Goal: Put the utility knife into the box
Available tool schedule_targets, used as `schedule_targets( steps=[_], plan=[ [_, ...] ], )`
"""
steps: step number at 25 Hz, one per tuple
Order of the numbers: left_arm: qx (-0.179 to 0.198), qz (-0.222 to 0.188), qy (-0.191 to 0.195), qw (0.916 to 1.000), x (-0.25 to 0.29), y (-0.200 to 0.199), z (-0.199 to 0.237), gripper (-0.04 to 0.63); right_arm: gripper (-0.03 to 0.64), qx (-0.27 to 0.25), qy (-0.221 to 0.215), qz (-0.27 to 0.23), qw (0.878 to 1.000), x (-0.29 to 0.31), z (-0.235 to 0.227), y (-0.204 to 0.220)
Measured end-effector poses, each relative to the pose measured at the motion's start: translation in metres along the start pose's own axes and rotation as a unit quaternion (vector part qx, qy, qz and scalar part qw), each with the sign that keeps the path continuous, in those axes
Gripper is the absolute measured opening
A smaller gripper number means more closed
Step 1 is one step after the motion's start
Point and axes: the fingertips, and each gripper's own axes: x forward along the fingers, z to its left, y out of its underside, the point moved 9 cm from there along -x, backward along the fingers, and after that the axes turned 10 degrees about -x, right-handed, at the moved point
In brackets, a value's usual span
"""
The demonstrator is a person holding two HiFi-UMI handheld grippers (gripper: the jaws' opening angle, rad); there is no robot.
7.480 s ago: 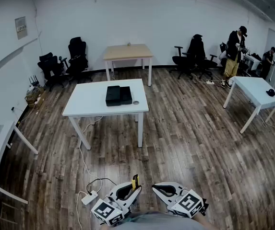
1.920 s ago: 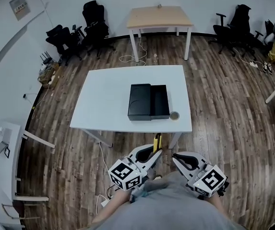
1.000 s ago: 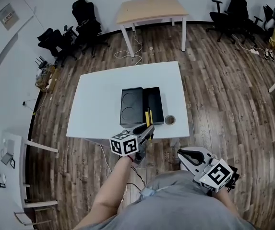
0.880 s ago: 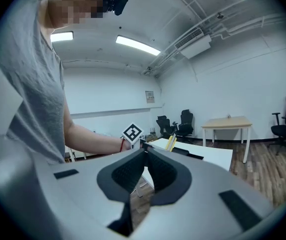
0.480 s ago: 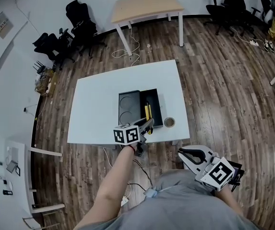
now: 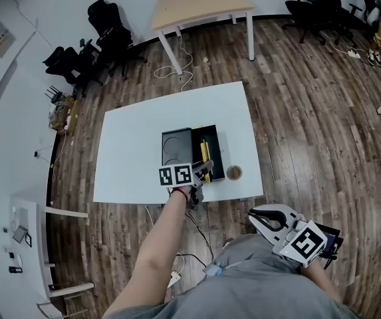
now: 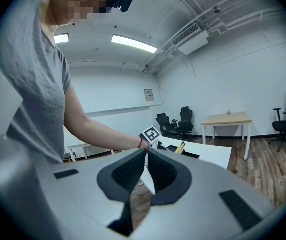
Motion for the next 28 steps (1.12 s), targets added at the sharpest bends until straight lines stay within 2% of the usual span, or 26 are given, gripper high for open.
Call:
schedule_targets(
  steps=[6, 12, 21, 28],
  plan=[
    [-0.041, 0.035, -0.029, 0.9981, 0.023, -0.006, 0.018, 0.084, 0.032, 0.004, 0.010, 0.008, 1.000, -0.001, -0.013, -0.001],
    [-0.079, 0.057, -0.050, 0.9940, 0.037, -0.011, 0.036, 0.084, 0.032, 0.014, 0.000, 0.022, 1.000, -0.002, -0.012, 0.004],
    [-0.107, 0.109, -0.085, 0.9846, 0.061, -0.015, 0.052, 0.084, 0.031, 0.028, 0.004, 0.032, 0.999, -0.002, -0.018, 0.012],
    [-0.119, 0.124, -0.096, 0.9804, 0.070, -0.010, 0.061, 0.084, 0.031, 0.030, 0.009, 0.035, 0.999, 0.001, -0.018, 0.013]
  ],
)
